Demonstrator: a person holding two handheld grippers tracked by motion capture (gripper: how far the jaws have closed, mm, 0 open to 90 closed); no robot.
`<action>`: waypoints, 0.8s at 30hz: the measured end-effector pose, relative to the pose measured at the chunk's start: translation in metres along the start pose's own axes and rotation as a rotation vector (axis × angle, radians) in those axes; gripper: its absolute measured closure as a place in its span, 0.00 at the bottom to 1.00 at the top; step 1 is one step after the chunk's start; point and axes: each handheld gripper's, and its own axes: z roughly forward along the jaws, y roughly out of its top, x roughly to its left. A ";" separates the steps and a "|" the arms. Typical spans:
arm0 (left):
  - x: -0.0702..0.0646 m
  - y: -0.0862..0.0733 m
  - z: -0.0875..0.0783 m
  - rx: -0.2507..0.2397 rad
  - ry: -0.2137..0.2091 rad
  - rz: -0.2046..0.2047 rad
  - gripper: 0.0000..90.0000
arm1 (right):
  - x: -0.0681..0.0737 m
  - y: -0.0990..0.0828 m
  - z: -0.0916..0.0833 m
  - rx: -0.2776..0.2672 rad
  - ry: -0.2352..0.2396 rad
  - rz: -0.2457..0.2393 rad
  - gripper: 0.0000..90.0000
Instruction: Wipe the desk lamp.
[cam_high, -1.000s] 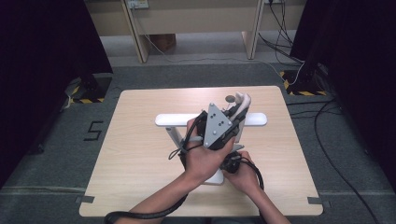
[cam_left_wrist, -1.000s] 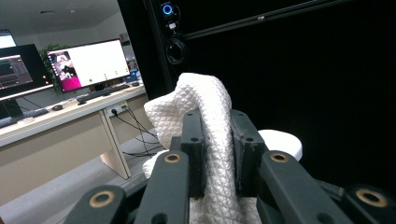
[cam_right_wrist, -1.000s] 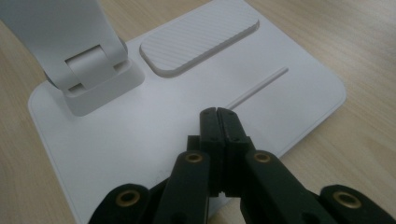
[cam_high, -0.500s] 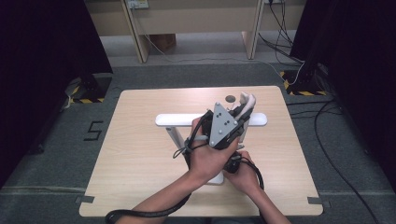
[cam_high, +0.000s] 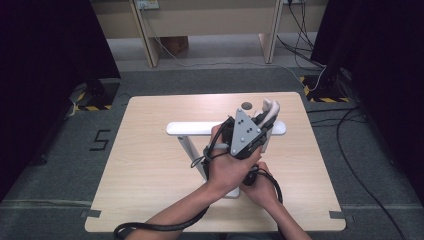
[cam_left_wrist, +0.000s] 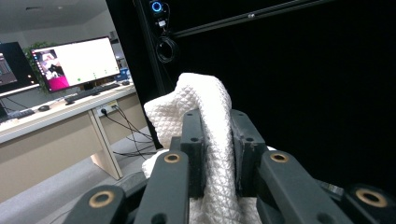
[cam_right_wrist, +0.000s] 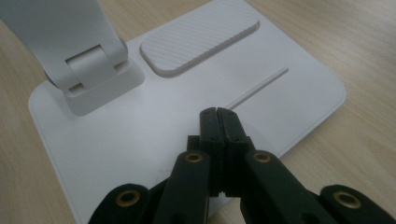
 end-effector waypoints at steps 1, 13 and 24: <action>-0.001 0.000 0.001 -0.001 -0.003 -0.001 0.87 | 0.000 0.000 0.000 0.001 0.000 0.002 1.00; -0.011 0.004 0.011 0.002 -0.034 0.007 0.86 | 0.000 0.000 0.000 0.000 0.000 0.000 1.00; -0.018 0.006 0.018 0.000 -0.054 0.008 0.86 | 0.000 -0.001 0.000 0.000 0.001 0.002 1.00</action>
